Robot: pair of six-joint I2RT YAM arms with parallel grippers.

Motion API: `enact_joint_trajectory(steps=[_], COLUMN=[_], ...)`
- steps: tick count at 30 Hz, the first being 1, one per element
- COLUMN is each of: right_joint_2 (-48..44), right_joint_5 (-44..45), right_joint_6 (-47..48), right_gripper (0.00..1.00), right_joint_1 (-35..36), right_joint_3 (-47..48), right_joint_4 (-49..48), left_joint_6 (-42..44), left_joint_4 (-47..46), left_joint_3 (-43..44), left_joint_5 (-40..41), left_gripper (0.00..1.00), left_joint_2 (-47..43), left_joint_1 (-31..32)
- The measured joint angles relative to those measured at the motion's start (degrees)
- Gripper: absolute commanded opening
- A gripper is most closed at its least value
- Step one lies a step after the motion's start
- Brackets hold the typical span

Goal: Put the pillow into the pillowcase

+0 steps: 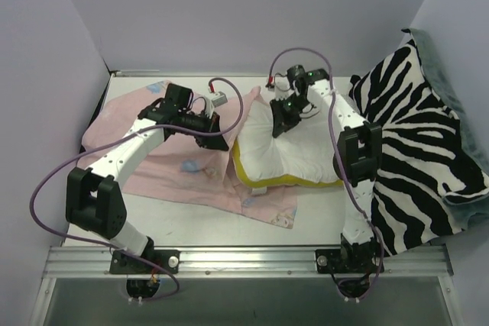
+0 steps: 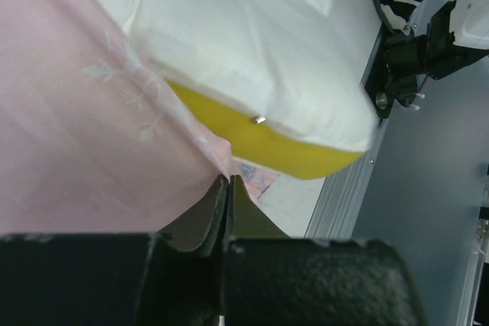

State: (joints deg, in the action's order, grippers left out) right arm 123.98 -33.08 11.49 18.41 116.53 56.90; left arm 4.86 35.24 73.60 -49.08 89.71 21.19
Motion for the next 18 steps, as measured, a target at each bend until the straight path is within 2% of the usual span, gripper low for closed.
enact_joint_trajectory(steps=[3,6,11,18], right_joint_2=[-1.5,-1.3,-1.3,-1.9], right_joint_5=[0.4,3.3,7.5,13.7], right_joint_6=[-8.8,-16.9,-28.4,-42.9], right_gripper=[0.00,0.00,0.00,0.00], right_joint_1=[1.2,3.5,6.3,6.2], right_joint_3=[-10.6,-15.9,-16.3,-17.4], right_joint_4=[-10.4,-17.6,-24.7,-31.5], left_joint_6=[1.0,1.8,2.1,3.1], left_joint_4=[2.8,5.0,7.9,9.1], left_joint_3=[1.8,2.7,2.7,3.3], left_joint_5=[-1.4,-2.9,-5.3,-8.5], left_gripper=[0.00,0.00,0.00,0.00], left_joint_2=[0.0,0.0,0.2,0.2], left_joint_1=[0.7,1.7,2.1,1.9])
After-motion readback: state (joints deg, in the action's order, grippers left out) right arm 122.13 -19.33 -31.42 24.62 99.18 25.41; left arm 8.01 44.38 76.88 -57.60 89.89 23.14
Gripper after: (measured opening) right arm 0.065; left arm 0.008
